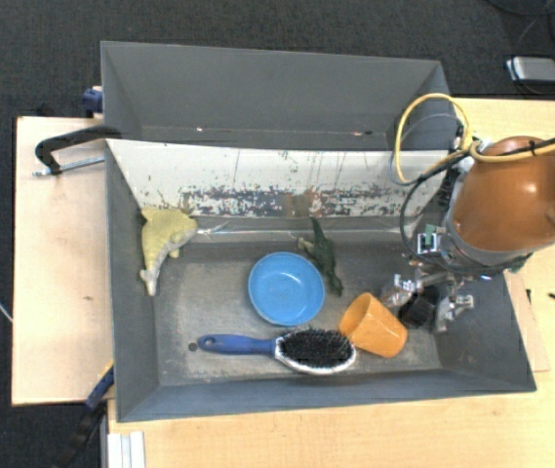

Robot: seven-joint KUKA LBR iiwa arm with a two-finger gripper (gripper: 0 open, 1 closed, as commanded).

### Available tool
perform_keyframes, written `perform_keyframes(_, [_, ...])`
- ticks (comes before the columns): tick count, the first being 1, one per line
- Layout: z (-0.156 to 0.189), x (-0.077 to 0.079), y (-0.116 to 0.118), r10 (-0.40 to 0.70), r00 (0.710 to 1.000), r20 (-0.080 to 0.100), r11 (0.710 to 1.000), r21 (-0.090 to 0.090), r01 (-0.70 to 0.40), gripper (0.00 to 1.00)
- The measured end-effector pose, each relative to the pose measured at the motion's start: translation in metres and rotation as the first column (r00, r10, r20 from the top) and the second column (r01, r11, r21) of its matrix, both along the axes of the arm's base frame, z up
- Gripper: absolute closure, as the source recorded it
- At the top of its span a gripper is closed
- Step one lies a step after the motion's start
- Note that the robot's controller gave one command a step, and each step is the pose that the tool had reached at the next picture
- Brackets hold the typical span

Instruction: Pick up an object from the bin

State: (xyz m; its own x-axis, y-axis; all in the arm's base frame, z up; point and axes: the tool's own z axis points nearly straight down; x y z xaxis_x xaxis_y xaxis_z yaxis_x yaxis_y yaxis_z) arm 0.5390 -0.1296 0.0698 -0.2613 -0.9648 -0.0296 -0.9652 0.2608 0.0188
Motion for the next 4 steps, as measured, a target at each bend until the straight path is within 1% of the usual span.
perform_keyframes(1, [0.003, 0.003, -0.014, -0.001, 1.0, 0.013, 1.0, -0.024, 0.001, 1.0])
perform_keyframes(2, [0.054, 0.005, -0.013, -0.004, 1.0, 0.021, 0.999, -0.033, 0.004, 1.0])
perform_keyframes(3, [0.116, 0.008, -0.012, -0.007, 1.0, 0.023, 0.999, -0.034, 0.008, 1.0])
perform_keyframes(4, [0.118, 0.01, -0.011, -0.011, 1.0, 0.017, 0.999, -0.031, 0.011, 1.0])
